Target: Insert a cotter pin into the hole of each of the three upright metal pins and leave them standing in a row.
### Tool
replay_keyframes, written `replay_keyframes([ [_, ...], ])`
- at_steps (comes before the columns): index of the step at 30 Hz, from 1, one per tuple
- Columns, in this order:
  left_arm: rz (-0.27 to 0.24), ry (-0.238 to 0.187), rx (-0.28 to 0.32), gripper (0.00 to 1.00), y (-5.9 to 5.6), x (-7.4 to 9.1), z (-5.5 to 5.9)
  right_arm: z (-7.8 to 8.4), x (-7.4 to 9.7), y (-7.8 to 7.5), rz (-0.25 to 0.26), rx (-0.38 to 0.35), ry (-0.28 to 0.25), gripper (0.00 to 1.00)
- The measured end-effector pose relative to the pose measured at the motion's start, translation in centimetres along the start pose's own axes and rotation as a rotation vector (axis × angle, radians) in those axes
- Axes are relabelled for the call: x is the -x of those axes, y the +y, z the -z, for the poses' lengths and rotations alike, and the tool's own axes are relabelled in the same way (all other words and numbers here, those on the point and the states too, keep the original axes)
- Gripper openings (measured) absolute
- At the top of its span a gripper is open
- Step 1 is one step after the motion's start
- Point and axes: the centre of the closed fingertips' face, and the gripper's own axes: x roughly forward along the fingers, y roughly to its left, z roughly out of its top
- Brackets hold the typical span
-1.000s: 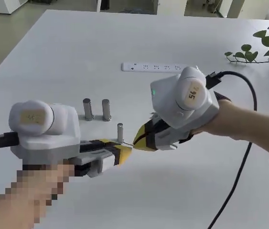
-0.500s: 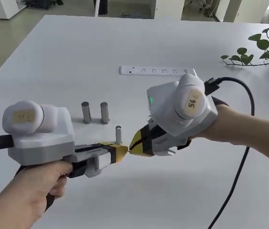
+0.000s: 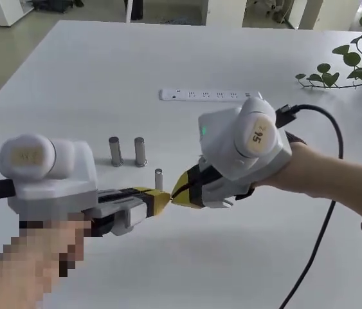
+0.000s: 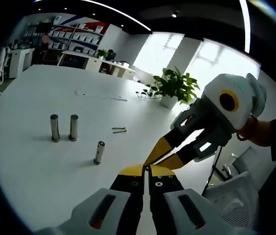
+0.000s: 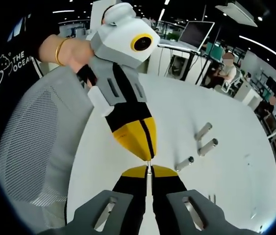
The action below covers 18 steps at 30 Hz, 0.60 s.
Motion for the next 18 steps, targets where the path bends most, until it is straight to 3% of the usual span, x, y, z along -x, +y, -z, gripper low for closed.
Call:
replay_keyframes([
  [5, -0.002, 0.005, -0.044, 0.00, -0.1, -0.1, -0.2, 0.2, 0.0, -0.4, 0.014, -0.056, -0.024, 0.01],
  [8, 0.000, 0.013, -0.075, 0.00, -0.1, -0.1, -0.2, 0.3, 0.0, -0.2, 0.002, -0.114, -0.038, 0.07],
  [14, 0.010, 0.031, -0.173, 0.00, 0.0, 0.1, 0.0, 0.7, 0.5, 0.2, -0.050, -0.238, -0.086, 0.12],
  [18, 0.039, 0.050, -0.278, 0.00, -0.2, 0.4, 0.3, 0.7, 0.9, 0.7, -0.089, -0.308, -0.132, 0.11],
])
